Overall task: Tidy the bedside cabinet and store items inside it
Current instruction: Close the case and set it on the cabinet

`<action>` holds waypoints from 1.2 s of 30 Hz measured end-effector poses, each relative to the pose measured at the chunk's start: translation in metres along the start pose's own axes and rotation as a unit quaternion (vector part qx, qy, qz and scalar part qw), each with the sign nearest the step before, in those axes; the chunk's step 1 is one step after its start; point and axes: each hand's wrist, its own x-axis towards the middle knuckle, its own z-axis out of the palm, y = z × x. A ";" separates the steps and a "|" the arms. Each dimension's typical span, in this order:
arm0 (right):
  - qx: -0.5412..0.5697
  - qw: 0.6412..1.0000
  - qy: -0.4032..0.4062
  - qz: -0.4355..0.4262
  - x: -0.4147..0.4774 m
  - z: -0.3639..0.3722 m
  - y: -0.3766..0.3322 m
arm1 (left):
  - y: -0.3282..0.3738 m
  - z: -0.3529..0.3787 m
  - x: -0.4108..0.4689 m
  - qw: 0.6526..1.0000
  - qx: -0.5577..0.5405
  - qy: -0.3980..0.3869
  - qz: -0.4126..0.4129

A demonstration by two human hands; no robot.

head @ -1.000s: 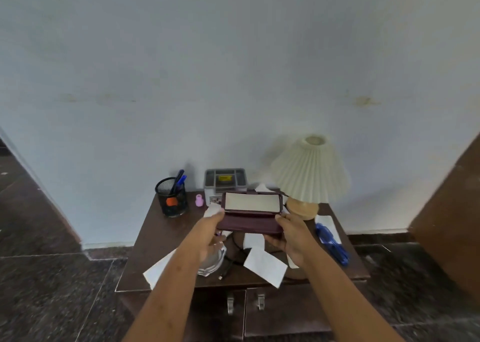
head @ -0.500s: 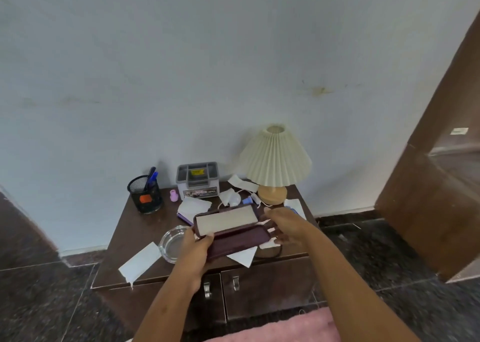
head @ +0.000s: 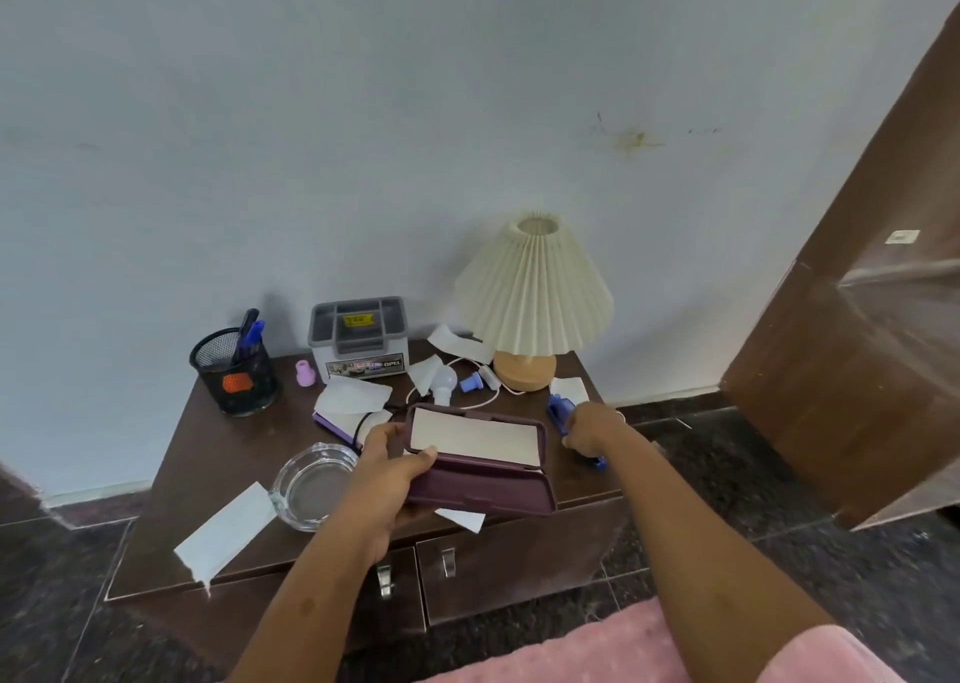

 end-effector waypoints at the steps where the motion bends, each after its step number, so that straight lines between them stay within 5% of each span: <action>1: -0.002 1.000 0.006 0.000 -0.005 -0.002 -0.005 | 0.000 -0.001 -0.001 1.000 0.000 -0.001 -0.001; 6: 0.058 0.988 0.133 -0.046 -0.033 -0.023 -0.023 | 0.002 -0.003 -0.010 1.000 -0.002 0.005 -0.005; 11: 0.174 0.943 0.151 -0.240 -0.084 -0.041 -0.054 | 0.002 -0.006 -0.014 0.999 -0.013 0.024 -0.018; 16: 0.143 0.906 0.102 -0.384 -0.124 -0.039 -0.091 | 0.005 -0.016 -0.014 0.998 -0.042 0.032 -0.039; 20: 0.062 0.911 0.078 -0.401 -0.117 -0.021 -0.099 | 0.005 -0.025 -0.008 0.998 -0.037 0.041 -0.025; 25: -0.007 0.902 0.141 -0.407 -0.103 -0.018 -0.103 | 0.007 -0.032 -0.002 0.998 -0.052 0.039 -0.022; 36: 0.150 0.891 0.046 -0.427 -0.089 -0.011 -0.105 | 0.010 -0.033 -0.003 0.999 -0.024 0.018 -0.020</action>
